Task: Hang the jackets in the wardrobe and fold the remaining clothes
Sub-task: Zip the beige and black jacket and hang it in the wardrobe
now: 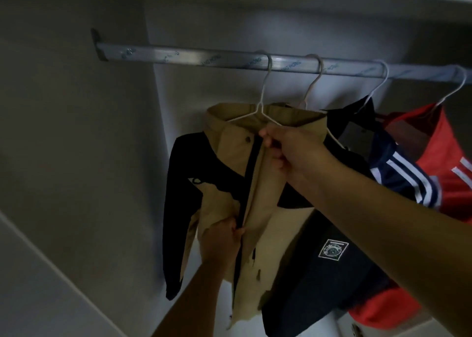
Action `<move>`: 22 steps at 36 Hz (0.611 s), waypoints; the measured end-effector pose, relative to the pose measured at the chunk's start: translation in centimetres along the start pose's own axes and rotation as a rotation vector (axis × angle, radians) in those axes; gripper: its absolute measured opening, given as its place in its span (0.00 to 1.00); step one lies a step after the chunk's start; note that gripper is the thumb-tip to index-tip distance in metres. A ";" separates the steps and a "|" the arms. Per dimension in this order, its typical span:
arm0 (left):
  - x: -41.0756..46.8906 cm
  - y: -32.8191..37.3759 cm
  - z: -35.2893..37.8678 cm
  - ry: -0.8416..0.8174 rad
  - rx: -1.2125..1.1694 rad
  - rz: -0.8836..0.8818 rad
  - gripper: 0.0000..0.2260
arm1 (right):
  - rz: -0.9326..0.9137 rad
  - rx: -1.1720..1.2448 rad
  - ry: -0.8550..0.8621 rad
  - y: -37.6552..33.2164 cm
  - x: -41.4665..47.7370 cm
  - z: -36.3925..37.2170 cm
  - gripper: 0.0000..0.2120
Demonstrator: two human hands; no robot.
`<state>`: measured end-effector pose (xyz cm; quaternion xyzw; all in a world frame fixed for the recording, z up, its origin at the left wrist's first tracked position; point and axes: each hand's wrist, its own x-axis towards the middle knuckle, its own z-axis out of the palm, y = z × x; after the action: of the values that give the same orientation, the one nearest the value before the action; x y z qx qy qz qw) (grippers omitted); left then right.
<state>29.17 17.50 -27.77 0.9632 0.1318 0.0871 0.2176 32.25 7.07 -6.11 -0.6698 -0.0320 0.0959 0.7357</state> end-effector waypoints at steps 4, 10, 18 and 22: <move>0.5 0.0 -0.5 -0.055 -0.109 -0.054 0.11 | 0.025 -0.124 -0.115 -0.1 -0.3 0.5 0.13; 1.1 -0.2 -2.3 -0.101 -0.229 -0.054 0.09 | -0.245 -0.542 -0.171 0.3 0.1 -2.0 0.11; 4.0 5.4 -9.9 0.306 -0.704 0.097 0.12 | -0.249 -1.093 0.169 2.5 1.6 -10.8 0.19; 5.7 9.3 -12.9 0.326 -0.423 0.431 0.31 | -0.250 -1.353 0.111 4.5 1.3 -11.6 0.14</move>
<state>33.73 16.17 -11.53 0.8757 -0.0628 0.3095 0.3652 35.11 -3.63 -11.89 -0.9768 -0.1241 -0.0652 0.1620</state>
